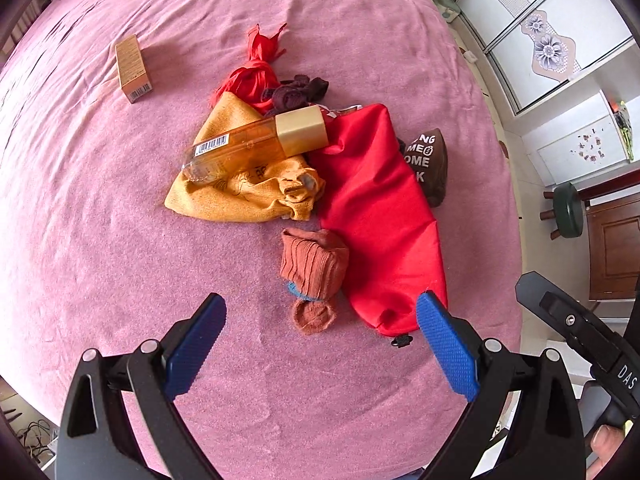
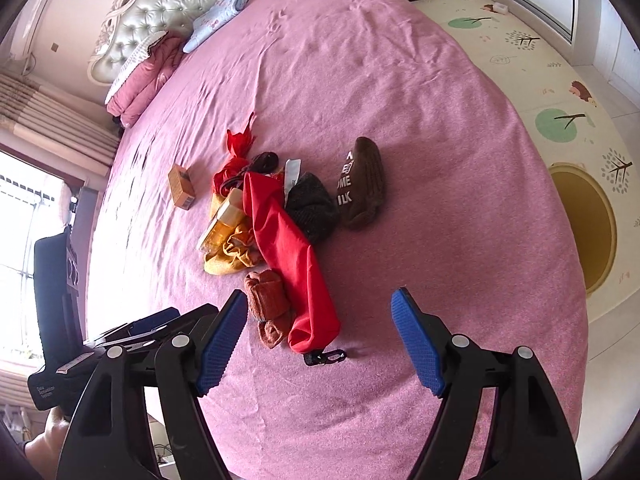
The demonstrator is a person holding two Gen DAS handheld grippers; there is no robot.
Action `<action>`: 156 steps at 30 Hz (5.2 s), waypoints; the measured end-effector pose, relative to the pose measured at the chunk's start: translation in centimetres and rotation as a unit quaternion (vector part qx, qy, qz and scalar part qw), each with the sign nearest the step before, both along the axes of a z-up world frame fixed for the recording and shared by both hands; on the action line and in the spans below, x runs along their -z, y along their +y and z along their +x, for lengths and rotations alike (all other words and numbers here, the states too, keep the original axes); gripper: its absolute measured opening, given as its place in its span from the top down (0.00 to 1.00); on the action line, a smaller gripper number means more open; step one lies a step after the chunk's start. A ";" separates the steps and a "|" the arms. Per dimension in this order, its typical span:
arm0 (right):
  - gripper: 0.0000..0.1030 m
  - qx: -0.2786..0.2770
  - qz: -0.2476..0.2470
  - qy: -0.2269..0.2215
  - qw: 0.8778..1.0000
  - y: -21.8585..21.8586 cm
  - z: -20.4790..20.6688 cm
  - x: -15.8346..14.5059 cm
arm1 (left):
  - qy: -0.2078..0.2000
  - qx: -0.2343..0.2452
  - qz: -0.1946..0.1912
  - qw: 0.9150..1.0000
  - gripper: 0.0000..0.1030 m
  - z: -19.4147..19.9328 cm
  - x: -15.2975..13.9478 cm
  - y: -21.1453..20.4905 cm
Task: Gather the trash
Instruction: 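Grasp the brown knit sock with the left tool while the right tool grasps the red cloth bag, then carry the brown sock and red bag over to the yellow bin, then open both tools to drop the sock and bag into the bin, then move both tools back to the remaining items on the bed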
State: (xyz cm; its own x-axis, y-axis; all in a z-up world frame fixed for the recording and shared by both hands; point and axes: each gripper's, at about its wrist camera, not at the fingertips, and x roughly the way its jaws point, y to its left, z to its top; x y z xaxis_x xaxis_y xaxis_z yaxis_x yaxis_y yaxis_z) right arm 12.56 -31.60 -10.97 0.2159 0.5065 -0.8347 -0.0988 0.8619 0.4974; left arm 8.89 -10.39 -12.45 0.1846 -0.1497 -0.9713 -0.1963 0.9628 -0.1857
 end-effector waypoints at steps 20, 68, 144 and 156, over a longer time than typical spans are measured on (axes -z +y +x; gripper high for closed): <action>0.34 -0.032 -0.003 0.034 0.999 3.3 3.2 4.3 | 0.054 0.007 -0.019 0.998 0.15 2.0 8.2 -0.8; 0.96 0.009 0.044 0.006 0.999 -2.0 0.5 -4.0 | 0.034 0.016 -0.124 0.992 0.65 1.6 -1.0 0.2; 0.61 0.254 0.007 -0.004 0.967 -27.7 1.6 -1.5 | 0.019 0.285 -0.095 0.954 0.15 13.7 -0.8 -30.9; 0.61 0.139 0.020 -0.002 0.990 -14.7 2.1 -3.4 | -0.007 0.207 -0.062 0.976 0.15 9.2 -3.3 -17.2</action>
